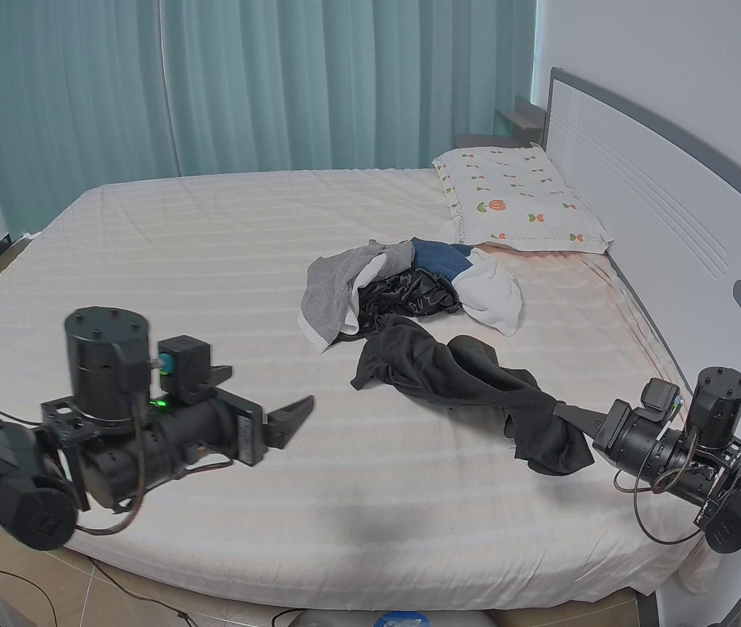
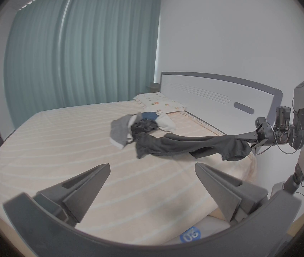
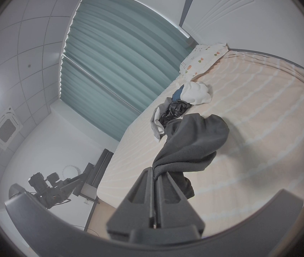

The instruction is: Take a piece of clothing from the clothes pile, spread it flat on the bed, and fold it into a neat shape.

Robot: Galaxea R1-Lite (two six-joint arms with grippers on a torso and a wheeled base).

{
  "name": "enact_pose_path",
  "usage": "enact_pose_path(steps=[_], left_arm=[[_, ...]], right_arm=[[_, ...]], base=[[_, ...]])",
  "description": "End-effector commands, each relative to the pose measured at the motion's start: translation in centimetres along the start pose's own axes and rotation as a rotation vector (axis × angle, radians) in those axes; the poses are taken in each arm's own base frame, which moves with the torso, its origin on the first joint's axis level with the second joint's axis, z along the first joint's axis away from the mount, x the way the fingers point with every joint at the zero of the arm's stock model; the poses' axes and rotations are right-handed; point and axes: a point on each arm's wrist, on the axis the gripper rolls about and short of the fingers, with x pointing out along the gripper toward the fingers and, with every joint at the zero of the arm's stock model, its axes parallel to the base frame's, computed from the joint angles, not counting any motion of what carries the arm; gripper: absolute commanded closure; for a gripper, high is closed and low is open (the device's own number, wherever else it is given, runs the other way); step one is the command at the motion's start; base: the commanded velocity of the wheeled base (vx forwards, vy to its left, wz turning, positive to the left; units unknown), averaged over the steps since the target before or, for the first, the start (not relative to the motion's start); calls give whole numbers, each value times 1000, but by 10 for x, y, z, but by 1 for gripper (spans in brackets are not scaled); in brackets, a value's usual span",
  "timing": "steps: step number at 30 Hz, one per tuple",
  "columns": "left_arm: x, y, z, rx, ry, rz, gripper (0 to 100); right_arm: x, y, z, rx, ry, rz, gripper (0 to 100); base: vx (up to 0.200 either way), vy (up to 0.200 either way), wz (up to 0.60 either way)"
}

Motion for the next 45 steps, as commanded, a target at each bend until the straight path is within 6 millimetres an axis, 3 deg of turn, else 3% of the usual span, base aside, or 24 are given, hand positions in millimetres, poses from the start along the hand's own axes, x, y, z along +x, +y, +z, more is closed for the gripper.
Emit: enact_pose_path(steps=[1,6,8,15,18,22,30,36,39,43,45], left_arm=[[57,-45,-19,26,73,-73,0],[68,-47,-24,29,79,-71,0],[89,-52,-28,27,55,-72,0],[119,-57,-34,16,56,-78,0],[134,-61,-30,-12,33,-77,0],[146,-64,-26,-49,17,-83,0],[161,-61,-38,-55,50,-104,0],[181,-53,-35,-97,22,-82,0],[202,-44,-34,-157,-3,-62,0],[225,-35,-47,-180,17,-35,0],[225,-35,-47,-180,17,-35,0]], right_arm=[[4,25,-6,-33,-35,59,100],[9,34,-2,-48,-67,89,100],[13,47,10,-72,-125,149,100],[8,75,33,-112,-165,193,100],[4,89,34,-114,-135,211,100],[9,93,23,-135,-63,195,100],[28,116,35,-171,-72,233,100],[27,120,34,-175,-71,240,100],[22,126,36,-179,-81,264,100],[24,126,34,-179,-74,264,100],[24,126,34,-179,-74,264,100]], base=[[0,0,0],[0,0,0],[0,0,0],[0,0,0],[0,0,0],[0,0,0],[0,0,0],[0,0,0],[0,0,0],[0,0,0],[0,0,0]])
